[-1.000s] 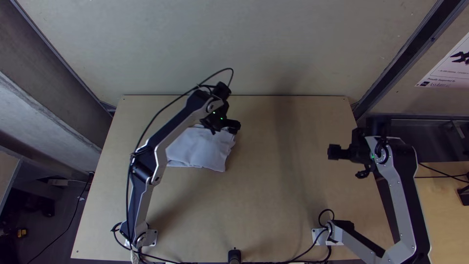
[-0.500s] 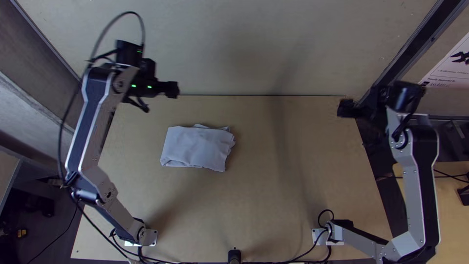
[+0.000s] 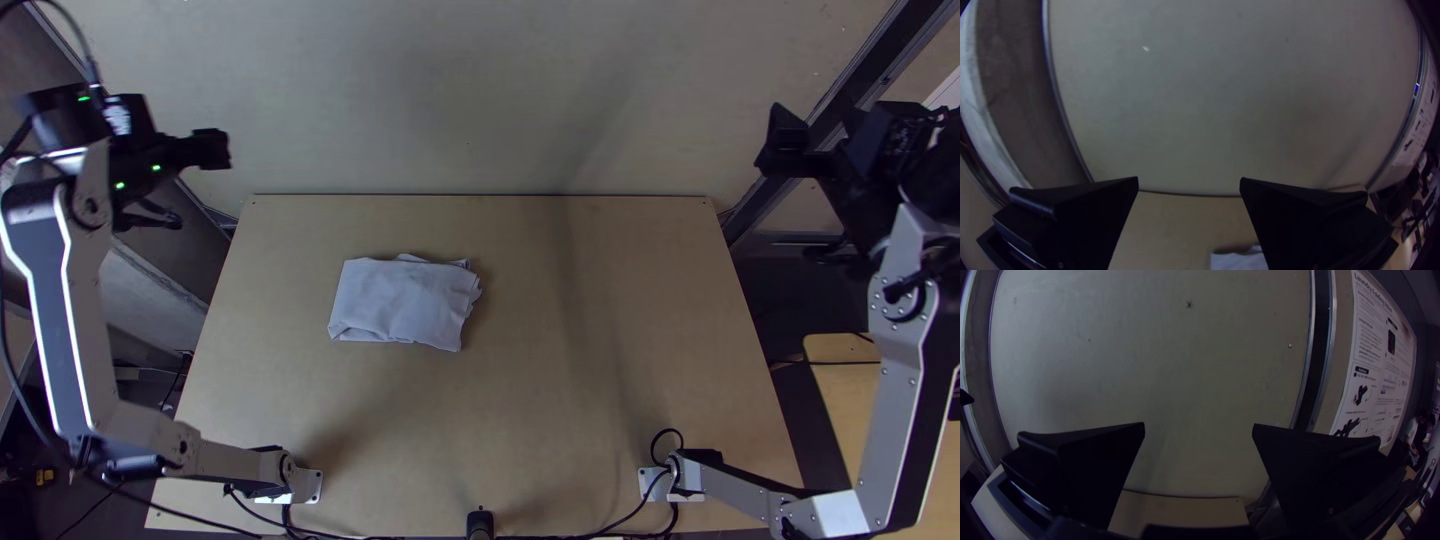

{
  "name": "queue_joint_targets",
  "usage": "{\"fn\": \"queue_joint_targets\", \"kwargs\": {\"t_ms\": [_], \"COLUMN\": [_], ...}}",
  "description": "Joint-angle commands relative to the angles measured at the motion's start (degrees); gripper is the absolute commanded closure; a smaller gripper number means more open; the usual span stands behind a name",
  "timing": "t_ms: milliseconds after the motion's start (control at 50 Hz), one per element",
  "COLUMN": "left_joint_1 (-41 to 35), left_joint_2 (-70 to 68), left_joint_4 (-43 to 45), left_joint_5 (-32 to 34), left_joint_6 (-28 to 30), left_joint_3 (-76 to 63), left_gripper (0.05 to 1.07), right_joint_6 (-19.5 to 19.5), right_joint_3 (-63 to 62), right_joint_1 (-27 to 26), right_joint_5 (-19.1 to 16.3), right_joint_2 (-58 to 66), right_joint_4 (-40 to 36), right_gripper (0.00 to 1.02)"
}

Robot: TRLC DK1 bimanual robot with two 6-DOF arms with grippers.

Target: Fold the t-shirt

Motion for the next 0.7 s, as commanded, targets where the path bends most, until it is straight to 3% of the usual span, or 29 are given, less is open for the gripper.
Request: {"fn": "queue_joint_targets", "kwargs": {"t_ms": [0, 260, 500, 680], "left_joint_1": [2.2, 4.5, 5.1, 5.6], "left_joint_2": [-6.9, -25.2, -38.3, -48.6], "left_joint_4": [4.9, 25.0, 35.5, 42.4], "left_joint_5": [-0.1, 0.0, 0.1, 0.1], "left_joint_6": [0.9, 1.4, -0.6, -0.8], "left_joint_3": [-6.6, -31.2, -48.6, -60.8], "left_gripper": [0.1, 0.1, 0.1, 0.1], "right_joint_6": [-1.0, -0.6, 1.5, 5.2], "right_joint_3": [-1.3, -13.4, -27.2, -40.6], "right_joint_1": [-0.4, -0.1, 0.4, 0.3], "right_joint_5": [0.5, 0.5, 0.5, 0.5], "right_joint_2": [-3.8, -13.8, -25.5, -37.4], "right_joint_4": [2.3, 10.8, 17.2, 22.6], "right_gripper": [0.03, 0.03, 0.03, 0.03]}}
